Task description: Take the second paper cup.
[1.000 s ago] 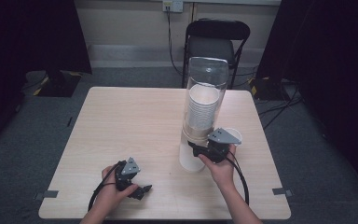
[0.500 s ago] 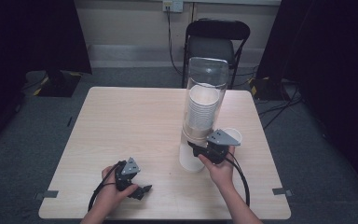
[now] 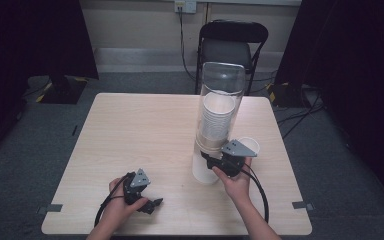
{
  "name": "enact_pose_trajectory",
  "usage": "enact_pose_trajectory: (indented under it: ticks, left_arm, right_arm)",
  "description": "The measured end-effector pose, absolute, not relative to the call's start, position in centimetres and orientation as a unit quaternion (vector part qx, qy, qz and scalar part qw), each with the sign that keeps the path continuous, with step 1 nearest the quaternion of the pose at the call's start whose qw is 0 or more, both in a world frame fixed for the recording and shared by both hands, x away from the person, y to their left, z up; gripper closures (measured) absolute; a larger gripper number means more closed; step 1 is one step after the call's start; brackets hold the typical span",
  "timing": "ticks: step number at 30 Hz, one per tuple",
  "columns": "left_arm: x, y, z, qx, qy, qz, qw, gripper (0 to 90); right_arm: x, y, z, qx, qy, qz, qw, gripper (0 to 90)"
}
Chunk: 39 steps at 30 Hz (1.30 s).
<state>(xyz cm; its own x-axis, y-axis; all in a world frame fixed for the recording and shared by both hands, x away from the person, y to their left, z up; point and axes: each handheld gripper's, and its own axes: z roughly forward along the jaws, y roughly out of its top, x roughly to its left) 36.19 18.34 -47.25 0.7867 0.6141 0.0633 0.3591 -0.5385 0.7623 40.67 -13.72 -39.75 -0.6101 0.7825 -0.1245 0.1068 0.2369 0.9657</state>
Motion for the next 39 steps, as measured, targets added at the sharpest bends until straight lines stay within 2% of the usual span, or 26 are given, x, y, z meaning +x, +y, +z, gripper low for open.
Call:
enact_pose_trajectory:
  ticks: [2,7,9,13,26,39]
  left_arm:
    - [36.2,18.4,-47.2,0.862,0.282,0.164,0.389,0.0]
    - [36.2,18.4,-47.2,0.862,0.282,0.163,0.387,0.0]
    - [36.3,18.4,-47.1,0.865,0.28,0.165,0.382,0.0]
    - [36.3,18.4,-47.1,0.865,0.28,0.164,0.382,0.0]
    - [36.3,18.4,-47.1,0.865,0.28,0.165,0.382,0.0]
    - [36.3,18.4,-47.1,0.865,0.28,0.165,0.382,0.0]
  right_arm:
    - [40.8,-13.6,-40.6,0.316,0.733,0.517,0.309,37.1]
    - [41.6,-14.8,-45.4,0.346,0.774,0.455,0.274,37.1]
    - [41.4,-14.7,-45.1,0.338,0.764,0.479,0.269,37.0]
    - [41.6,-14.6,-44.8,0.338,0.773,0.473,0.253,36.8]
    - [40.9,-16.1,-44.9,0.334,0.804,0.429,0.241,36.3]
    - [39.1,-20.6,-45.6,0.35,0.811,0.408,0.229,35.9]
